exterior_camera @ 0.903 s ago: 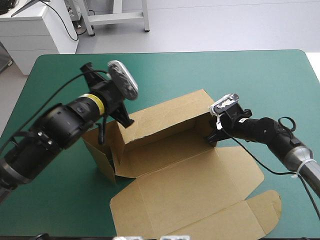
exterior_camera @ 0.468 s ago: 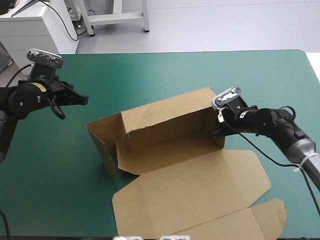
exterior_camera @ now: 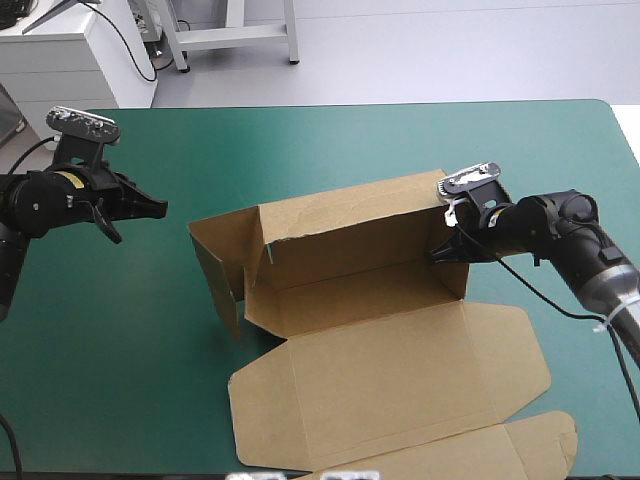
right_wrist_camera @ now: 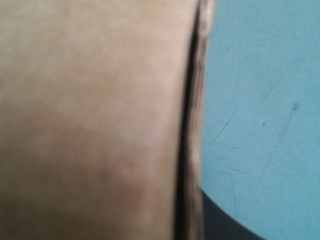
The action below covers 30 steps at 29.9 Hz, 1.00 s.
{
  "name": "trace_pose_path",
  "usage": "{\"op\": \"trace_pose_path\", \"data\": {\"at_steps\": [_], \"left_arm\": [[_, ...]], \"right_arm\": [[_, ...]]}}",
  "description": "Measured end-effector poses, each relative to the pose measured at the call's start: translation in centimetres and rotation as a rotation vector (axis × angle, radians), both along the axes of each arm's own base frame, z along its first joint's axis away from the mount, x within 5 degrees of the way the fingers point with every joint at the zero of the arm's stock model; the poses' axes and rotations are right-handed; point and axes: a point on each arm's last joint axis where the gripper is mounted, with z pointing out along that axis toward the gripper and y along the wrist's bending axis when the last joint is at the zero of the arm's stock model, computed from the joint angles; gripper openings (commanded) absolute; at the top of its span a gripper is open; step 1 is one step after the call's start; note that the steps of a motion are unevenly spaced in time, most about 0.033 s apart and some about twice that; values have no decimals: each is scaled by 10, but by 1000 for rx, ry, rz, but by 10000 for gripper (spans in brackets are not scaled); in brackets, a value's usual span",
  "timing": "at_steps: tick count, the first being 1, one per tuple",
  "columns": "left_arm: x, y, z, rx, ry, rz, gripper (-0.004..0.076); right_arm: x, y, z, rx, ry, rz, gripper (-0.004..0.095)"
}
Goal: Fold the box
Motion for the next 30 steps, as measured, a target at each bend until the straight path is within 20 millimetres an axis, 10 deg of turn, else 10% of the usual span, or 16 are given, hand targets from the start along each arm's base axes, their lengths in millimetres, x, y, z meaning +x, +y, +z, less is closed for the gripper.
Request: {"op": "trace_pose_path", "data": {"at_steps": [14, 24, 30], "left_arm": [[0, 0, 1, -1, -8, 0, -8], [0, 0, 1, -1, -9, 0, -8], [0, 0, 1, -1, -9, 0, -8]], "right_arm": [[72, 14, -15, -33, 58, -72, 2], [113, 25, -26, -48, 94, -64, 566], [112, 21, -3, -81, 64, -58, 602]]}}
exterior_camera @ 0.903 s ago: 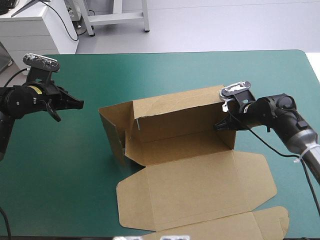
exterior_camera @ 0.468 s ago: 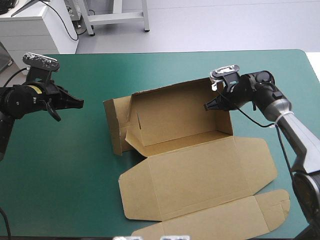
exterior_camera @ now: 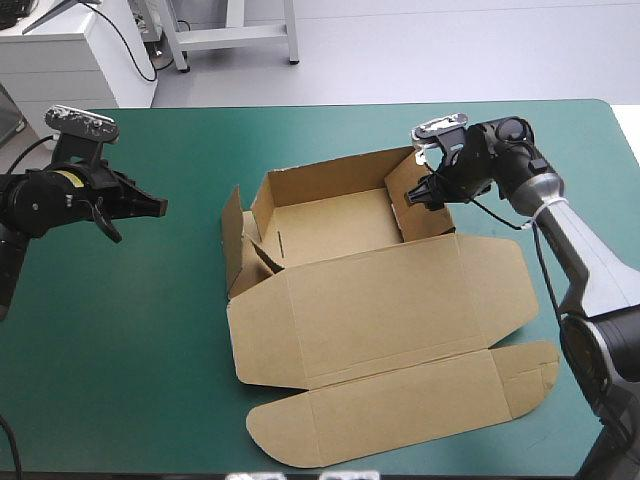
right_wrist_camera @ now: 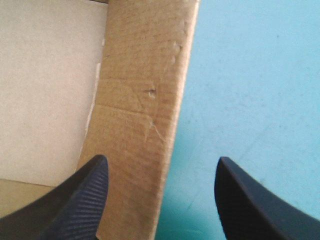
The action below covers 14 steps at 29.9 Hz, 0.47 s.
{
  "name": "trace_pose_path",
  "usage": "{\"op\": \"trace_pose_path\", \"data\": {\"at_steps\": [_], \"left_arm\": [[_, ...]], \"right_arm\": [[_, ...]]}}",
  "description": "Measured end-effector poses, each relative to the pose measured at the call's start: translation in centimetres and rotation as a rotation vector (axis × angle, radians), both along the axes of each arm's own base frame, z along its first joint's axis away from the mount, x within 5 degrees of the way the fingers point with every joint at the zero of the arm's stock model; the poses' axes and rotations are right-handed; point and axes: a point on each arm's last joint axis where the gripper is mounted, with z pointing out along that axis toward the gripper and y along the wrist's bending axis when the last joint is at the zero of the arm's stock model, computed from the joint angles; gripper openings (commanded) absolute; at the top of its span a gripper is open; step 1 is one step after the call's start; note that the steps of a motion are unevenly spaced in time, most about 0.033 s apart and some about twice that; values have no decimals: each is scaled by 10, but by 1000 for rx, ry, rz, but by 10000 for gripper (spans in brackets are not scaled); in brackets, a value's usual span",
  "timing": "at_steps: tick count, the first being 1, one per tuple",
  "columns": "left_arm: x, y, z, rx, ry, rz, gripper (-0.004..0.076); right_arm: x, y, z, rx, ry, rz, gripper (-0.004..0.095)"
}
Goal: Fold the box
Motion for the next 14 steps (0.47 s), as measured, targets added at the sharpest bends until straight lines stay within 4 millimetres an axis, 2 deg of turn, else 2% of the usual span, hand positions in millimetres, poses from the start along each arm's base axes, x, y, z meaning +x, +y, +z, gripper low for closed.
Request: {"op": "trace_pose_path", "data": {"at_steps": [8, 14], "left_arm": [[0, -1, 0, -18, 1, -4, -8], [-1, -4, 0, -53, 7, -11, -8]], "right_arm": [[-7, -3, 3, -33, 52, 8, 602], [5, 3, -21, -23, 112, 27, 602]]}}
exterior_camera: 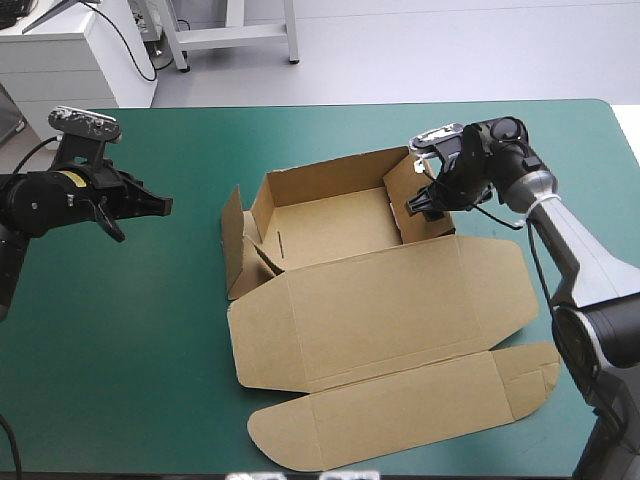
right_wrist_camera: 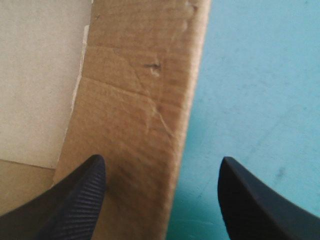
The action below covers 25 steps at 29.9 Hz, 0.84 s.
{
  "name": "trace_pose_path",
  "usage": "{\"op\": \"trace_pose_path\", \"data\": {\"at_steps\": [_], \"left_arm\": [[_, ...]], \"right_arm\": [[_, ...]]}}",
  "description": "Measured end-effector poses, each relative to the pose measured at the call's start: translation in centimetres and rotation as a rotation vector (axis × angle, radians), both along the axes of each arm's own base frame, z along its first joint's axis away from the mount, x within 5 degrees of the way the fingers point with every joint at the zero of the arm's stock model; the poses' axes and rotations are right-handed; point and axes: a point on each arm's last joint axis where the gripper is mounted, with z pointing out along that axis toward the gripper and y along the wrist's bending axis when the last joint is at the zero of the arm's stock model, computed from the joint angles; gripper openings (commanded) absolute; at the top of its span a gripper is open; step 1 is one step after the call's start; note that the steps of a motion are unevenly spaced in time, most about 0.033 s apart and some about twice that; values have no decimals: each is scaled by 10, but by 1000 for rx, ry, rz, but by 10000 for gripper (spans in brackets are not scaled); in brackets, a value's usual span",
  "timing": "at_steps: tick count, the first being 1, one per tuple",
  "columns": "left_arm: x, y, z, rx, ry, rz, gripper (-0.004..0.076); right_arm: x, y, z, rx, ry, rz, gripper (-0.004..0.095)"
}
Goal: Fold the box
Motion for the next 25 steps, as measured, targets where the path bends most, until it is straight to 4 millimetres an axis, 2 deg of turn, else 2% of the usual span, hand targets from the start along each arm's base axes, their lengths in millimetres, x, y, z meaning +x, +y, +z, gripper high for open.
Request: {"op": "trace_pose_path", "data": {"at_steps": [3, 5, 8, 13, 15, 25], "left_arm": [[0, 0, 0, -1, 4, 0, -8], [-1, 0, -1, 5, 11, 0, -8], [-2, 0, -2, 9, 31, -1, -8], [-3, 1, -3, 12, 51, -3, -8], [-3, 0, -4, 10, 54, -4, -8], [-4, 0, -5, 9, 68, -6, -8]], "right_arm": [[9, 5, -16, 16, 43, 0, 599], [13, 7, -24, 18, 67, 0, 563], [17, 8, -26, 19, 81, 0, 417], [19, 9, -19, 31, 68, 1, 79], [19, 9, -18, 27, 66, 1, -23], [18, 7, -18, 30, 83, -11, -20]]}}
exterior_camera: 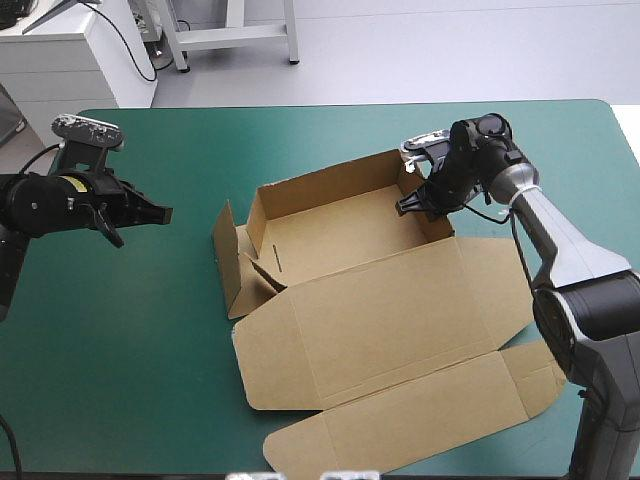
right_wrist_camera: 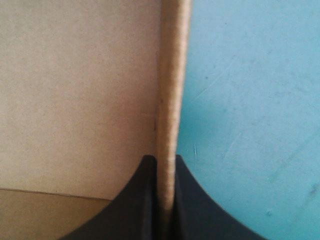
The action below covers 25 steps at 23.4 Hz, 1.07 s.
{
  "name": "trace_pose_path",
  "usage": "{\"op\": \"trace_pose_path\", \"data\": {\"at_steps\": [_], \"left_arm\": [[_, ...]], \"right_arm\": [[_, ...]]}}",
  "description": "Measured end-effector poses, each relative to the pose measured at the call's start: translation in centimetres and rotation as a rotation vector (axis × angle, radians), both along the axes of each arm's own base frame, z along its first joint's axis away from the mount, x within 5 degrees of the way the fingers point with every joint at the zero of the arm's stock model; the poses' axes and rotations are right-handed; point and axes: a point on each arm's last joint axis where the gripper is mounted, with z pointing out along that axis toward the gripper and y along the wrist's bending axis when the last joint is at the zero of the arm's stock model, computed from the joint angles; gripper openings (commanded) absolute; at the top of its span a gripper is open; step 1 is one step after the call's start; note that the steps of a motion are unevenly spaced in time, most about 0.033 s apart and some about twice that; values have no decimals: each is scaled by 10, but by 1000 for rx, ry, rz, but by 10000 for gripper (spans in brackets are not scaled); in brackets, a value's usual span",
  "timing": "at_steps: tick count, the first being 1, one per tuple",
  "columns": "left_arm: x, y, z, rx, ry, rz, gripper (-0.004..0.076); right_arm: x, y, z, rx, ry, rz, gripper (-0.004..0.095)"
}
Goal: Fold the box
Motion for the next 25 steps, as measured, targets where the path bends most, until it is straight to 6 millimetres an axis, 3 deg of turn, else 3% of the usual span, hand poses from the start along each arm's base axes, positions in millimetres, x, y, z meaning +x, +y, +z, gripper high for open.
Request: {"op": "trace_pose_path", "data": {"at_steps": [3, 7, 12, 16, 19, 25], "left_arm": [[0, 0, 0, 1, 5, 0, -8], [0, 2, -1, 23, 4, 5, -8], [0, 5, -1, 61, 5, 23, -8], [6, 7, -8, 77, 19, 31, -8], [24, 5, -34, 79, 74, 33, -8], [58, -5, -84, -29, 168, 32, -8]], "right_arm": [[0, -11, 3, 35, 18, -19, -21], [-5, -33, 20, 80, 11, -21, -21], [-22, -68, 65, 174, -92, -41, -21], [-52, -90, 113, 206, -223, -71, -21], [-74, -93, 139, 200, -292, -59, -21], [-86, -92, 152, 202, -332, -53, -21]]}}
